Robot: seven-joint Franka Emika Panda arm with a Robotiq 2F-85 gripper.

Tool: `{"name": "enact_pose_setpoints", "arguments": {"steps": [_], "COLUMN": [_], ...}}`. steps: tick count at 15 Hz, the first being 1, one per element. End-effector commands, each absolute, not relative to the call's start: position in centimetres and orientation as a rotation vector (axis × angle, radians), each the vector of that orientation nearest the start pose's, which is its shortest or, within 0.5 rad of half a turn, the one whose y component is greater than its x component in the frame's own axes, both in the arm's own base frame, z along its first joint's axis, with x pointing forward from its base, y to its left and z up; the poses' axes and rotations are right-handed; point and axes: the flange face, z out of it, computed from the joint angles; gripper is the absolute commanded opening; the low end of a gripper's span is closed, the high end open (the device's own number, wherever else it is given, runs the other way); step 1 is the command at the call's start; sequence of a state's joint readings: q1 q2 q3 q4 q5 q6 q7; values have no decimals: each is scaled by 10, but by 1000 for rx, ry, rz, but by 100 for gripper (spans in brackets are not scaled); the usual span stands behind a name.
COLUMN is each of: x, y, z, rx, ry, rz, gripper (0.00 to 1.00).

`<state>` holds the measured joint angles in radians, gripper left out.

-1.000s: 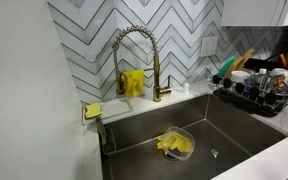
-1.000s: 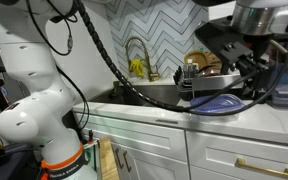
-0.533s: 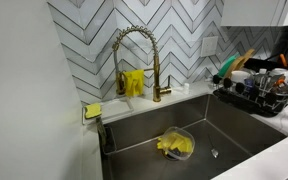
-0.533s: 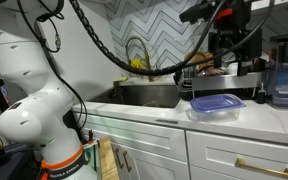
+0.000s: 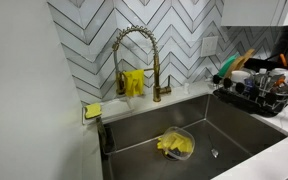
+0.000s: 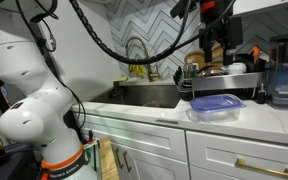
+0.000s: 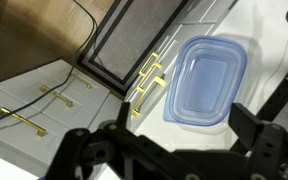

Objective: Put the blue lid on the lunch box and then lift the lunch box and put it on the cupboard

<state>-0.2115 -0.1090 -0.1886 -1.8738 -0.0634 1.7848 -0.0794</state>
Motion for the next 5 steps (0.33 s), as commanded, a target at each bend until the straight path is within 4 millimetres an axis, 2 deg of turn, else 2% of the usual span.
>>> {"name": "enact_pose_setpoints", "arguments": {"steps": [1,5], "x": [486,487], "y": [-216,-217], "z": [558,556], "rx": [-3149,-3149], "ry": [486,488], "rz": [-14,-6], "gripper": [100,100]}}
